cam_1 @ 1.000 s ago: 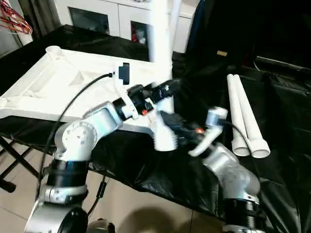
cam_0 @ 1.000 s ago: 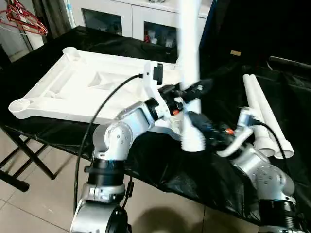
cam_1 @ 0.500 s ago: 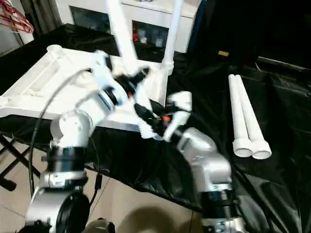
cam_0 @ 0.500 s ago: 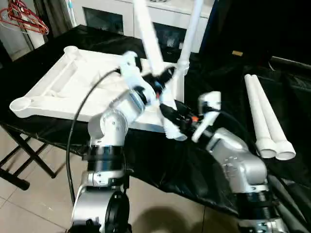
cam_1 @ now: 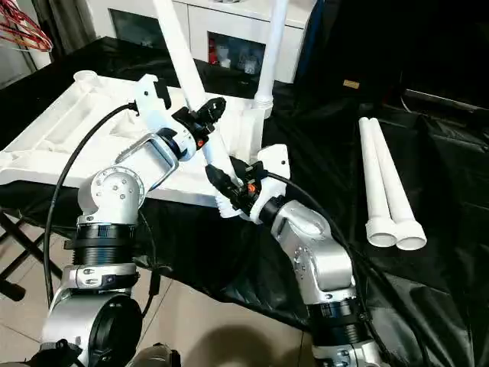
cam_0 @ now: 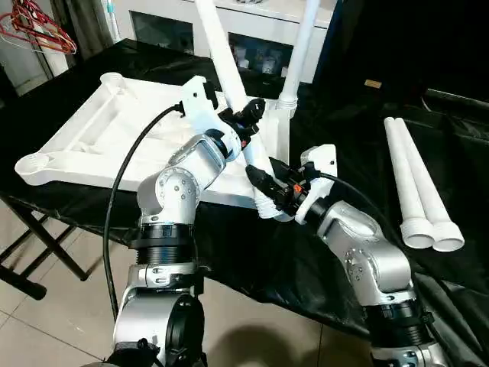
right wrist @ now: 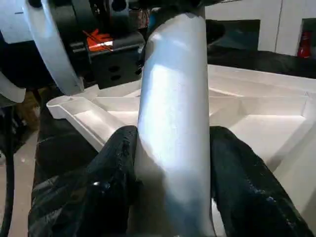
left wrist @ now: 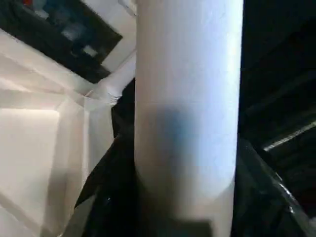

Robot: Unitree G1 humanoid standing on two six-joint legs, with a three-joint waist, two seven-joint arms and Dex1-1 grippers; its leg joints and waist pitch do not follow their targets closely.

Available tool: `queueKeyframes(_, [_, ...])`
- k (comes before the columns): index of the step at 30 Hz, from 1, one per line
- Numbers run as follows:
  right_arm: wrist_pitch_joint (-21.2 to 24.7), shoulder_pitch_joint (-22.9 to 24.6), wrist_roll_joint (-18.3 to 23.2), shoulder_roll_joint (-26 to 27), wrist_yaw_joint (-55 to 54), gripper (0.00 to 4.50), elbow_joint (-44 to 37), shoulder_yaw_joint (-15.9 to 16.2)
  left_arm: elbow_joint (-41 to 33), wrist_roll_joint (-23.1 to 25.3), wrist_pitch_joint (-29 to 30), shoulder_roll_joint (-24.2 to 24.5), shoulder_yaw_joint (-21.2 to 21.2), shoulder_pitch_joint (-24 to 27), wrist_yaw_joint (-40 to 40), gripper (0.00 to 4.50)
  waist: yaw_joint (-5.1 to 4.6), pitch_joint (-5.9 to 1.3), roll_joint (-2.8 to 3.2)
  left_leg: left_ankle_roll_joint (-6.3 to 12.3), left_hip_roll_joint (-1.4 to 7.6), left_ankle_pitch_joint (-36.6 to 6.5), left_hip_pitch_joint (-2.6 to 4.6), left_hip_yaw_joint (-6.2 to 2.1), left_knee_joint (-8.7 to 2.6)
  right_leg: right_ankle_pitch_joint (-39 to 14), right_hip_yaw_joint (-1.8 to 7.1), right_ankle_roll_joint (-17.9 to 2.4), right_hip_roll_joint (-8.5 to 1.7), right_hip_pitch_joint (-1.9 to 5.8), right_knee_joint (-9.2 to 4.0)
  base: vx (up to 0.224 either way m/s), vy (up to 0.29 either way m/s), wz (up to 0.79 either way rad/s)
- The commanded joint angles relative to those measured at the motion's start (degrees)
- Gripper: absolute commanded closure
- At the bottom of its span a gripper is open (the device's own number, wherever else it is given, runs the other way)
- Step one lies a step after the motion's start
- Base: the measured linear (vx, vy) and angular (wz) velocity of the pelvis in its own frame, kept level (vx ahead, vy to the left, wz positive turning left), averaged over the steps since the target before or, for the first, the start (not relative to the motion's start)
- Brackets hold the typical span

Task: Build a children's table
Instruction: Pick table leg

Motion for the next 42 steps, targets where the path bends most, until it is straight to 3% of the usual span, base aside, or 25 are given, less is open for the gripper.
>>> queueKeyframes(1, [2.7,-2.0,3.8,-1.2,3.5,1.9,-2.4,-1.1,-0.9,-0.3,1.5,0.6,-4.2,-1.5,-4.6,2.62,-0.04,-4.42,-0.39,0.74,2.27,-7.3,1.26,-0.98,-3.93,-4.1,2.86,-7.6,-4.24,3.13,-4.06,0.0,0.0,0.0])
queueKeyframes(4, [4.6,-2.9,5.3,-2.9,5.5,1.52,-1.8,-1.9,-1.8,-0.7,2.5,1.8,-5.9,-1.3,-7.9,2.64,0.06,-4.58,-0.42,0.89,2.33,-5.6,1.26,-0.94,-3.75,-2.1,2.82,-8.7,-4.18,3.18,-3.67,0.0,0.0,0.0])
queueKeyframes(5, [5.9,-3.4,6.2,-3.9,6.7,1.48,-1.4,-2.4,-2.1,-1.0,3.0,2.3,-6.5,-1.3,-9.3,2.64,0.02,-4.52,-0.68,0.98,2.34,-5.4,1.22,-0.86,-3.75,-1.8,2.83,-8.8,-4.18,3.14,-3.72,0.0,0.0,0.0])
queueKeyframes(12, [16.2,-7.8,14.6,-12.2,17.4,1.46,0.2,-4.8,-2.7,-1.9,3.7,7.2,-11.6,-2.3,-22.9,2.64,0.34,-4.57,-1.0,1.41,2.29,-4.6,1.27,-0.69,-3.51,-2.9,2.83,-9.4,-4.35,3.33,-3.66,0.0,0.0,0.0])
queueKeyframes(18, [20.4,-9.7,17.6,-14.8,21.9,1.46,1.6,-4.9,-3.5,-3.8,4.1,9.0,-12.7,-3.3,-29.2,2.64,0.3,-4.6,-0.98,0.88,2.32,-5.0,1.33,-0.66,-3.47,-3.4,2.72,-10.7,-4.4,3.3,-3.57,0.0,0.0,0.0])
queueKeyframes(26, [22.7,-8.8,18.7,-18.1,27.6,1.46,-0.3,-1.5,-6.8,-7.8,5.9,10.1,-13.5,-2.2,-36.7,2.64,0.57,-4.67,-1.04,0.78,2.33,-4.7,1.25,-0.62,-3.33,-2.5,2.68,-11.7,-4.42,3.44,-3.35,0.0,0.0,0.0])
queueKeyframes(29, [23.0,-8.3,18.9,-18.3,28.4,1.8,-0.5,-0.8,-8.0,-9.0,6.4,10.1,-13.4,-1.8,-38.2,2.64,0.49,-4.64,-1.21,0.46,2.31,-5.4,1.21,-0.61,-3.36,-4.0,2.68,-11.5,-4.45,3.43,-3.54,0.0,0.0,0.0])
queueKeyframes(32, [23.3,-8.2,18.9,-18.6,29.0,1.85,-0.5,-0.3,-8.5,-9.7,6.9,10.3,-13.4,-1.7,-38.7,2.64,0.47,-4.62,-1.25,0.27,2.37,-5.8,1.25,-0.63,-3.39,-5.1,2.69,-11.1,-4.41,3.36,-3.6,0.0,0.0,0.0])
queueKeyframes(33, [23.4,-8.1,18.8,-18.6,29.1,2.19,-0.5,-0.3,-8.6,-9.7,7.0,10.4,-13.5,-1.6,-38.8,2.64,0.53,-4.64,-1.18,0.23,2.34,-5.8,1.26,-0.64,-3.39,-5.3,2.69,-10.9,-4.41,3.35,-3.62,0.0,0.0,0.0])
queueKeyframes(37, [23.4,-8.2,18.4,-18.6,28.5,2.47,-0.1,0.0,-8.8,-10.0,7.3,10.5,-13.4,-1.5,-39.0,2.64,0.5,-4.65,-1.19,-0.05,2.39,-5.9,1.33,-0.69,-3.45,-5.8,2.68,-10.4,-4.38,3.27,-3.67,0.0,0.0,0.0])
queueKeyframes(42, [23.1,-7.9,17.8,-17.9,26.9,2.54,-0.1,0.1,-9.1,-10.3,7.6,10.4,-13.3,-1.3,-39.0,2.64,0.54,-4.72,-1.26,0.03,2.31,-5.2,1.24,-0.67,-3.37,-4.4,2.68,-10.6,-4.33,3.3,-3.5,0.0,0.0,0.0])
